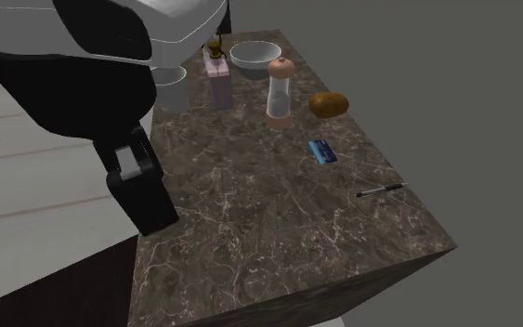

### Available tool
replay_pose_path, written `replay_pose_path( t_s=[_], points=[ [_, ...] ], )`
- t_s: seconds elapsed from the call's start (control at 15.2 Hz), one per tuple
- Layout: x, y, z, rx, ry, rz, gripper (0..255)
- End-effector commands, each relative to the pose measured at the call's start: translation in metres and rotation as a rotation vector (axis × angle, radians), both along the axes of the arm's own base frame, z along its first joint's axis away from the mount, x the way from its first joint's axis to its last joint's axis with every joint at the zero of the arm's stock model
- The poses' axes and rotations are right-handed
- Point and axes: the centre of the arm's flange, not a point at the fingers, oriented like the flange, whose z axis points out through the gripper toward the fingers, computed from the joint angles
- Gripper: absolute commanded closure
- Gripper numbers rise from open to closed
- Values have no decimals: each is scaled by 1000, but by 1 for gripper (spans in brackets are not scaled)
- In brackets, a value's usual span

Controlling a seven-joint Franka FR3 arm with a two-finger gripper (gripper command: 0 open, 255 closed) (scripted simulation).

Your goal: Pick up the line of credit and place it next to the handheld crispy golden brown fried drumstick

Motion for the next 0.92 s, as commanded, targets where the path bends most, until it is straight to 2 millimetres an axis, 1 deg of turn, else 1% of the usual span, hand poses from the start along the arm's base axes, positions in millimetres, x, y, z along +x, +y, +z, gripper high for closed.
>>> replay_pose_path(
  t_s=[0.0, 0.26, 0.46, 0.86],
  points=[
    [0, 0, 0, 0, 0, 0, 0],
    [31, -21, -32, 39, -62, 130, 0],
    [58, -32, -56, 68, -109, 227, 0],
    [116, -46, -99, 126, -202, 422, 0]
  ],
)
